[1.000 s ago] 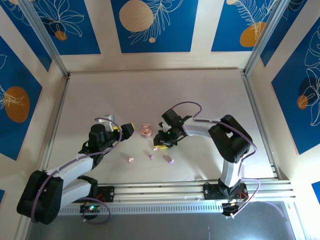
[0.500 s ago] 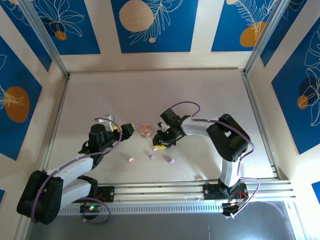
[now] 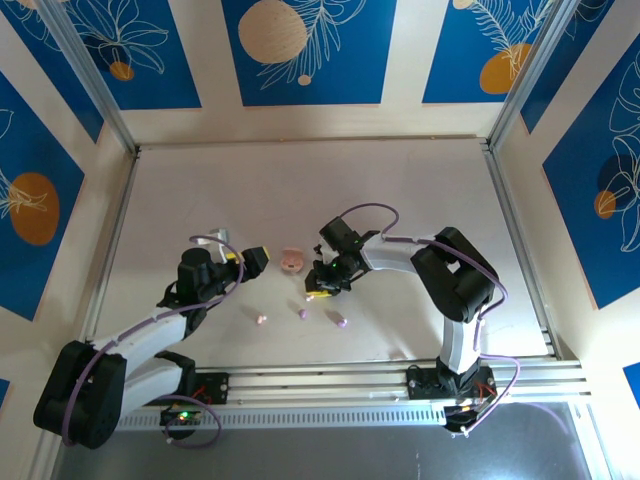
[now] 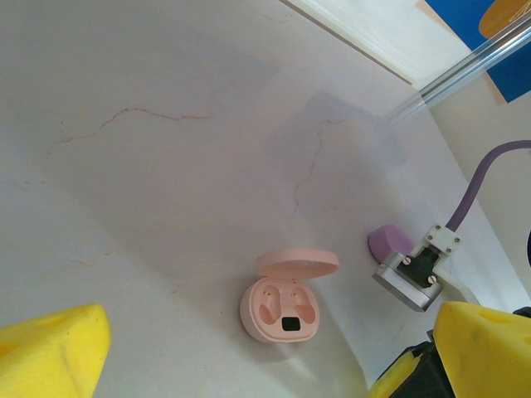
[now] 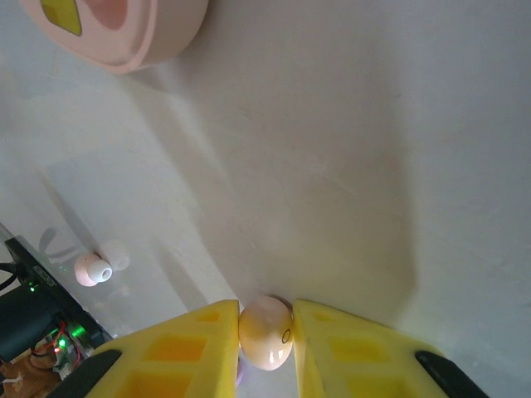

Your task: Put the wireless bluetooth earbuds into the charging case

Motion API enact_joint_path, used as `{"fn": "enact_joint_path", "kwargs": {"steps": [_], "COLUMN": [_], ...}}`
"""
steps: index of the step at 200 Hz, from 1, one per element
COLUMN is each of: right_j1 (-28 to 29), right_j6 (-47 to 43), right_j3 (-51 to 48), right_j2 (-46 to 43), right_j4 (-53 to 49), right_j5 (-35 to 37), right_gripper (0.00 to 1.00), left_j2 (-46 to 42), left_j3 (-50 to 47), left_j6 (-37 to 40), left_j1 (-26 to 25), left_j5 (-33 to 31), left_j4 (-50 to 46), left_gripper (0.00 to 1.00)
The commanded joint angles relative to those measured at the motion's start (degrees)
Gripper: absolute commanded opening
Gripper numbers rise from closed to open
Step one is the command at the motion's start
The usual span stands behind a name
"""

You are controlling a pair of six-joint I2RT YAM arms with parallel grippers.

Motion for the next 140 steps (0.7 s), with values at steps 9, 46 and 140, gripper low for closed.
{"fn": "enact_joint_path", "kwargs": {"steps": [9,46,140], "right_j1": [0.9,0.8,1.2], "right_j6": [0.5,0.8,0.0], "right_j3": [0.5,0.4,0.5], "right_j2": [1.5,0.3,-10.2], "right_j4": [0.1,0.3,-5.2], "right_j5": [-1.3,-1.5,6.2], "right_gripper": [0.21,0.19,0.18], "left_j2": [-0.1,-0.1,-1.7], "left_j3": [1.0,1.1,-1.4], "left_j6": [1.1,1.2,1.9], "left_j1": [-0.8,-0.8,-3.6], "left_j5": [-0.1,0.0,4.9], "left_j4": [0.2,0.4,9.7], "left_gripper": [1.0,1.0,1.0]}}
